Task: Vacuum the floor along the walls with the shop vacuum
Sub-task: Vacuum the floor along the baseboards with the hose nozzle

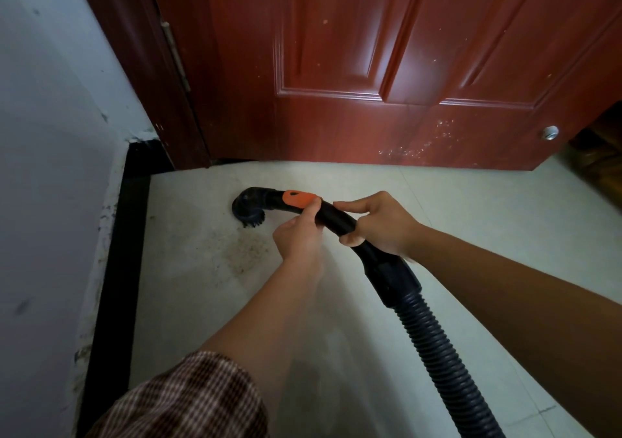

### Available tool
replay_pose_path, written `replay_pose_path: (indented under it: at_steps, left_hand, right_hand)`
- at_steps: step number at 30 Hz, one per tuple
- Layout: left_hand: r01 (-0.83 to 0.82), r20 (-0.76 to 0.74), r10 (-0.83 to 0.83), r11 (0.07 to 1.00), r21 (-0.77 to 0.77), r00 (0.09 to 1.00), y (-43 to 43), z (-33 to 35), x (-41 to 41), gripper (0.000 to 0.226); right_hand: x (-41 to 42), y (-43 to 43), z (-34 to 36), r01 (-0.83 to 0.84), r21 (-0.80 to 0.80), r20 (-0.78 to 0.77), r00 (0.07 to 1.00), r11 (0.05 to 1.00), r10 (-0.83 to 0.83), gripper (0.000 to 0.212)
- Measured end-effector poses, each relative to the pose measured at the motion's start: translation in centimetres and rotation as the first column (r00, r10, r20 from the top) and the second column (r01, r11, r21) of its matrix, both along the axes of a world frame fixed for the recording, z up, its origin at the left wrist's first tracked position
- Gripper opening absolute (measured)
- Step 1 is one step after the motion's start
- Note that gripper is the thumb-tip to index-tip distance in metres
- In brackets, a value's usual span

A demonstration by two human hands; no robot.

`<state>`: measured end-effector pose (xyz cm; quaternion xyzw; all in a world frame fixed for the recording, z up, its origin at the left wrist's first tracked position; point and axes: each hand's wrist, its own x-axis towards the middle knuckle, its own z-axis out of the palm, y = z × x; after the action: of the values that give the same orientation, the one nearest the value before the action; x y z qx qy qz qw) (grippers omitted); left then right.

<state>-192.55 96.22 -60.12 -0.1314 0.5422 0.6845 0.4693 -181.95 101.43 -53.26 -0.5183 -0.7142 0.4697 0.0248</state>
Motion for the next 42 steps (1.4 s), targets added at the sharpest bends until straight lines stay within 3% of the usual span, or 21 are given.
replay_pose_path:
  at_steps: [9,23,42]
  left_hand:
    - [0.000,-0.001,0.000,0.999,0.045,1.000,0.2,0.1,1.3,0.017]
    - [0.045,-0.030,-0.049,0.991,-0.122,0.998,-1.4,0.1,6.9,0.022]
    - [-0.033,-0.067,0.023,0.988,-0.154,0.998,-5.9,0.9,5.4,0.020]
  right_hand:
    - [1.6,0.8,-0.1,-0.033,0.009,-0.028,0.999,0.999,0.033,0.060]
    - [8.0,-0.5,0.5,-0.045,-0.147,-0.074,0.997,0.988,0.034,0.059]
    - [5.7,-3.4,1.2,-0.150,-0.184,-0.094,0.986,0.971,0.135,0.056]
